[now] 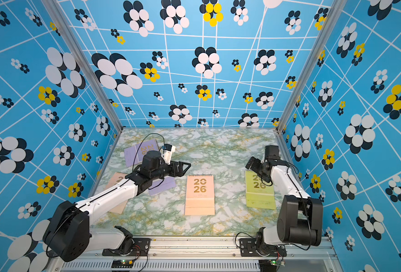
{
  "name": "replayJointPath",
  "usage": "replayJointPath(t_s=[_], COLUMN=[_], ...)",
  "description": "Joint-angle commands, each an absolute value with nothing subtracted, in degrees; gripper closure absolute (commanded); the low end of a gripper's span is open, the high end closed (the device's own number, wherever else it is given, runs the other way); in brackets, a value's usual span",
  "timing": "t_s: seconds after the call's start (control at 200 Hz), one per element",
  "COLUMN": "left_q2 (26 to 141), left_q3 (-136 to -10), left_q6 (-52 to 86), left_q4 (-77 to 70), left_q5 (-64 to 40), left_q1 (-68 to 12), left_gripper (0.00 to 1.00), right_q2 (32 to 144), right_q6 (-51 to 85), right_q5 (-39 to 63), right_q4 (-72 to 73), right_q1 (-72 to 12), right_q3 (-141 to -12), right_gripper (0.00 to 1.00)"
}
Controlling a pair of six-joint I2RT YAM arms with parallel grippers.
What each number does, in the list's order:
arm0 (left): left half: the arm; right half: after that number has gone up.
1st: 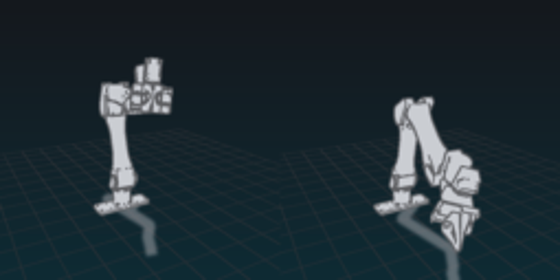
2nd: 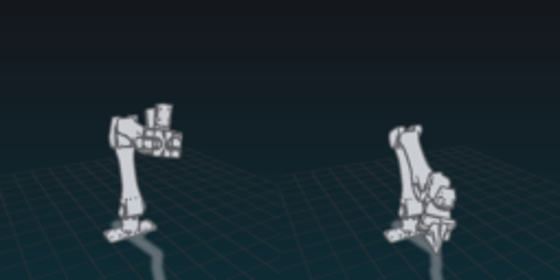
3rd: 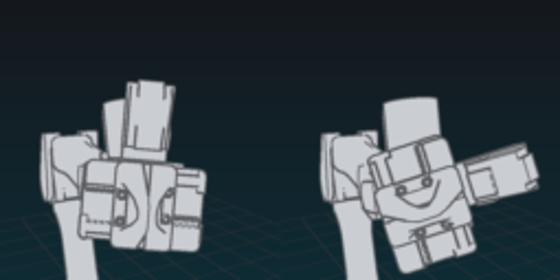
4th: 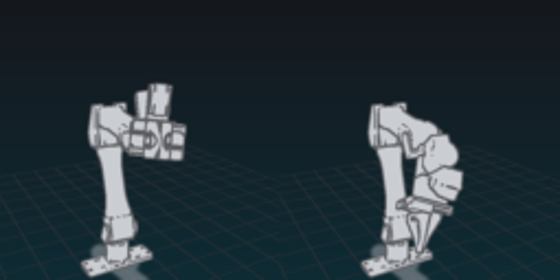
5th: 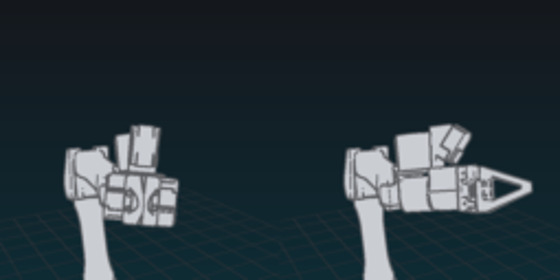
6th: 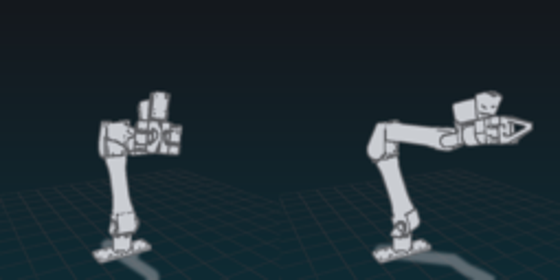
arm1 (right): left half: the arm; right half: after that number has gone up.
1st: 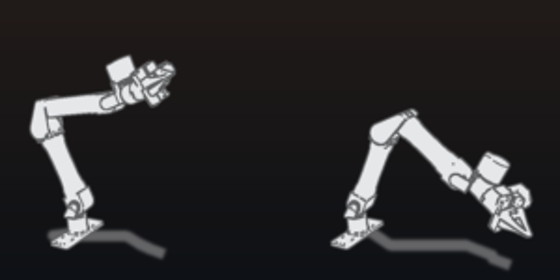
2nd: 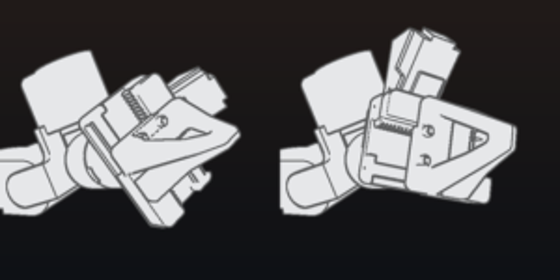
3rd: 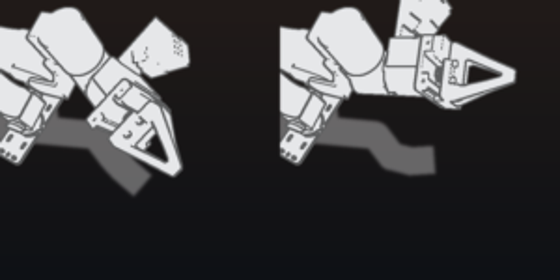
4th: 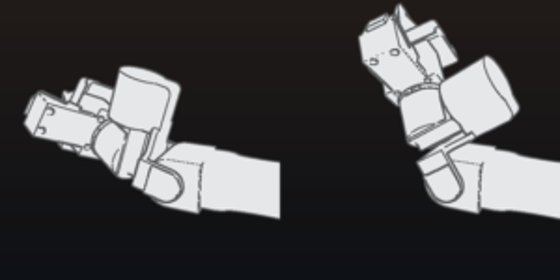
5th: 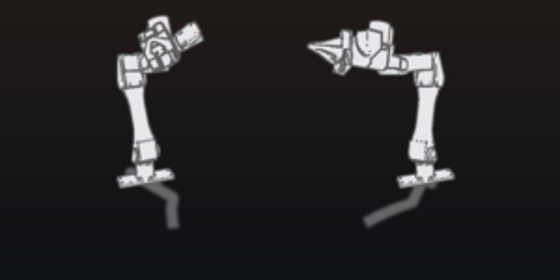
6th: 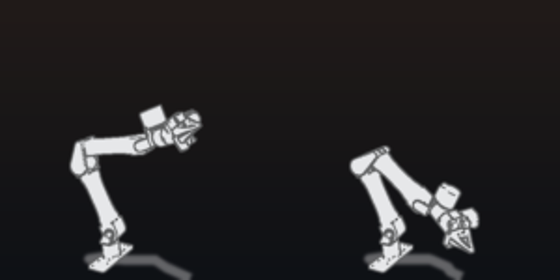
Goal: Stack the calendars
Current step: Pick up the calendar at the center of the board.
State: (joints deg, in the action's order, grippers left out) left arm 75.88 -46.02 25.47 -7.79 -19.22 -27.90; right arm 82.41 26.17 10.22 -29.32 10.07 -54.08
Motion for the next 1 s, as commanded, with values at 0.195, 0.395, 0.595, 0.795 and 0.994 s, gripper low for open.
replayJointPath(t_s=[0.195,0.395,0.595,0.795,0.994], left_q2=[73.57,72.82,72.68,72.78,73.61], left_q3=[-48.69,-48.60,-48.51,-48.78,-49.02], left_q6=[23.36,24.26,24.70,25.23,26.00], left_q4=[-5.62,-6.33,-6.81,-7.26,-7.82], left_q5=[-21.97,-24.07,-24.96,-25.66,-26.52], left_q1=[-24.52,-23.22,-22.69,-22.61,-22.59], left_gripper=[0.00,0.01,0.00,0.00,0.00], right_q2=[82.68,86.19,90.42,92.12,93.23], right_q6=[24.20,24.12,25.04,25.22,25.40], right_q5=[10.97,9.57,9.31,13.81,15.90], right_q4=[-32.35,-31.00,-28.37,-25.58,-24.10], right_q1=[23.57,25.51,25.54,25.14,21.12], right_q3=[-50.54,-50.37,-49.03,-47.49,-46.85], right_gripper=[0.01,0.01,0.01,0.02,0.02])
